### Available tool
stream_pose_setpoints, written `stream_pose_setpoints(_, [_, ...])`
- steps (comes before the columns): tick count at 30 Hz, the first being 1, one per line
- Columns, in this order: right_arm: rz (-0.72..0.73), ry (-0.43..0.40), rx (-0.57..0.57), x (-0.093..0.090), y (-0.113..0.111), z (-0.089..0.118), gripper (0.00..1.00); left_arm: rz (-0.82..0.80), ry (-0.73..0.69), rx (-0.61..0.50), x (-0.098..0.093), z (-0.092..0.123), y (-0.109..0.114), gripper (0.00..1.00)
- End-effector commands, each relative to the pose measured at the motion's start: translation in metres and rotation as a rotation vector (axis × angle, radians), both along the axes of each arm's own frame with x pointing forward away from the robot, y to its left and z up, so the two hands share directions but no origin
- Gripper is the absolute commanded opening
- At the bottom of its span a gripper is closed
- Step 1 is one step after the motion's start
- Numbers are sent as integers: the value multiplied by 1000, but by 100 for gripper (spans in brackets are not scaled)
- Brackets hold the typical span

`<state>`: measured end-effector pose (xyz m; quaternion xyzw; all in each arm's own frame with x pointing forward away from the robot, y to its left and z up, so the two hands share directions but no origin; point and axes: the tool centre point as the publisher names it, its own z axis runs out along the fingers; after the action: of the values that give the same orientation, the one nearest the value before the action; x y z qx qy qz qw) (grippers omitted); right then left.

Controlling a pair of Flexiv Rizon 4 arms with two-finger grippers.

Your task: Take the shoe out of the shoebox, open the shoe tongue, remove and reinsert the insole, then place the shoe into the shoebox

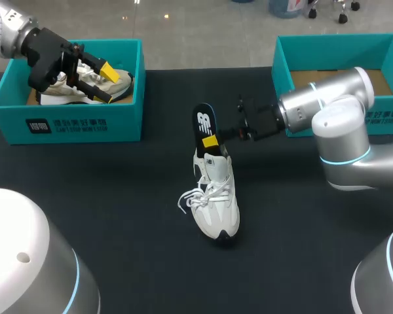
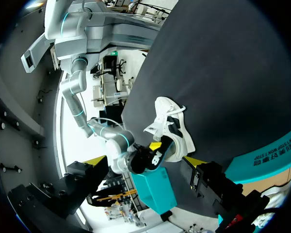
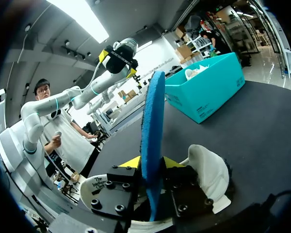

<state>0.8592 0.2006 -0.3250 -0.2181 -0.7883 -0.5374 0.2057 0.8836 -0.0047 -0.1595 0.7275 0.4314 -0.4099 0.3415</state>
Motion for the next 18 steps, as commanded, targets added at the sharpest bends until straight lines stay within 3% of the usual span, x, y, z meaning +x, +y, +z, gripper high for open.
stream_pose_setpoints(1, [23,35,-2,6,3,-10,0,-1,-1,3,0,0,1,100])
stream_pose_setpoints(10, [20,135,-8,-13,-1,-37,0,-1,-1,3,0,0,1,100])
stream_pose_setpoints(17, [2,166,-11,-29,-3,-45,0,-1,-1,3,0,0,1,100])
stream_pose_setpoints(18, [-3,160,-10,-29,-3,-42,16,-1,-1,3,0,0,1,100])
